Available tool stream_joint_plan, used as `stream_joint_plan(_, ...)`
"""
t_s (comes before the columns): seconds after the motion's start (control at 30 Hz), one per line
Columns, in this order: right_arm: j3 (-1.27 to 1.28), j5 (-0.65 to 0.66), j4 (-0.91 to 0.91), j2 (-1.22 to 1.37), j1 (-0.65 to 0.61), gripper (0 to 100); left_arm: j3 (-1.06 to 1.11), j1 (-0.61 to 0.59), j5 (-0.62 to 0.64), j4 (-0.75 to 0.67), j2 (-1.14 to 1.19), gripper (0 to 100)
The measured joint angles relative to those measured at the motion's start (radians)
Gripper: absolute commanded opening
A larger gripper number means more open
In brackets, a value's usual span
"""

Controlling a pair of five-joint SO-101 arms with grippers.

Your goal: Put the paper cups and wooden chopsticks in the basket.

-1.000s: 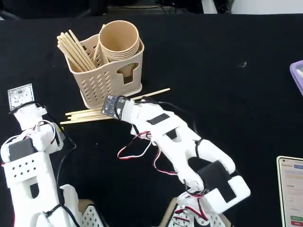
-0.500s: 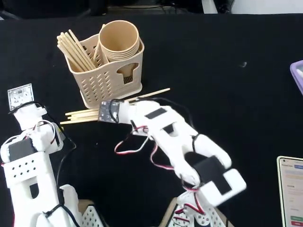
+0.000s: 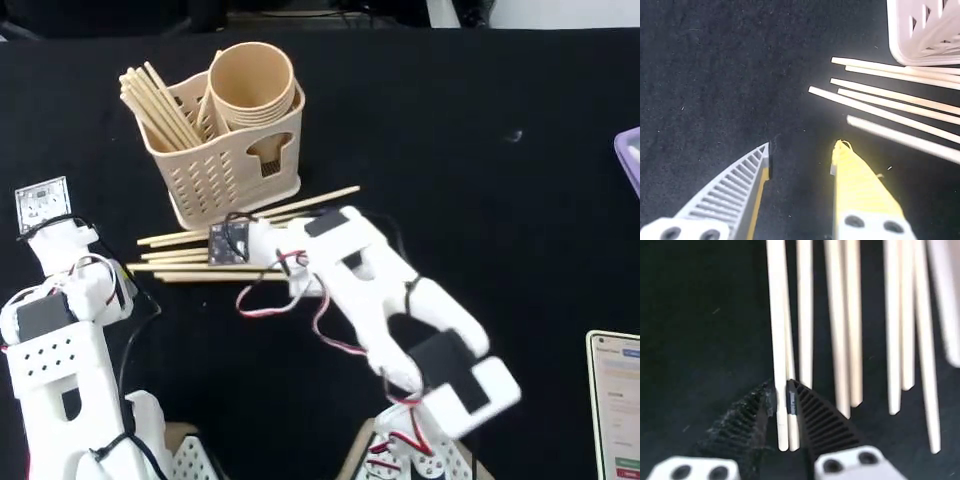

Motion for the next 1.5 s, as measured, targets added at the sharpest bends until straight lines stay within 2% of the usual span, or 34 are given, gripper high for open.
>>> stream_joint_plan(0.27,0.180,-0.150,0.046,-0.230,0.000,2.4,0.000,0.000,0.000,0.000,0.000,21)
stream_joint_plan(0.4,0.241,-0.213,0.029,-0.252,0.000,19.9,0.000,0.000,0.000,0.006,0.000,21)
stream_joint_plan(0.47,0.241,-0.272,0.028,-0.258,0.000,25.6,-0.005,0.000,-0.020,0.046,0.000,21)
stream_joint_plan(0.6,0.244,-0.292,0.011,-0.262,-0.014,25.9,-0.083,0.000,-0.095,0.155,0.000,21)
stream_joint_plan(0.77,0.270,-0.292,-0.155,-0.262,-0.051,26.2,-0.181,-0.021,-0.137,0.230,0.000,21)
stream_joint_plan(1.0,0.267,-0.292,-0.290,-0.107,-0.086,25.0,-0.195,-0.155,-0.146,0.235,0.000,21)
stream_joint_plan(1.03,0.255,-0.292,-0.292,-0.078,-0.086,22.3,-0.195,-0.164,-0.146,0.235,0.000,21)
stream_joint_plan(1.13,0.207,-0.292,-0.258,-0.043,-0.086,3.3,-0.195,-0.175,-0.146,0.239,0.000,21)
stream_joint_plan(1.17,0.199,-0.292,-0.242,-0.041,-0.086,0.5,-0.195,-0.175,-0.146,0.241,0.000,21)
stream_joint_plan(1.2,0.195,-0.292,-0.229,-0.041,-0.087,3.2,-0.195,-0.175,-0.146,0.241,0.000,21)
stream_joint_plan(1.27,0.193,-0.292,-0.209,-0.051,-0.094,0.9,-0.195,-0.175,-0.146,0.241,0.000,21)
stream_joint_plan(1.5,0.336,-0.292,-0.164,-0.245,-0.135,1.9,-0.195,-0.175,-0.146,0.241,0.000,21)
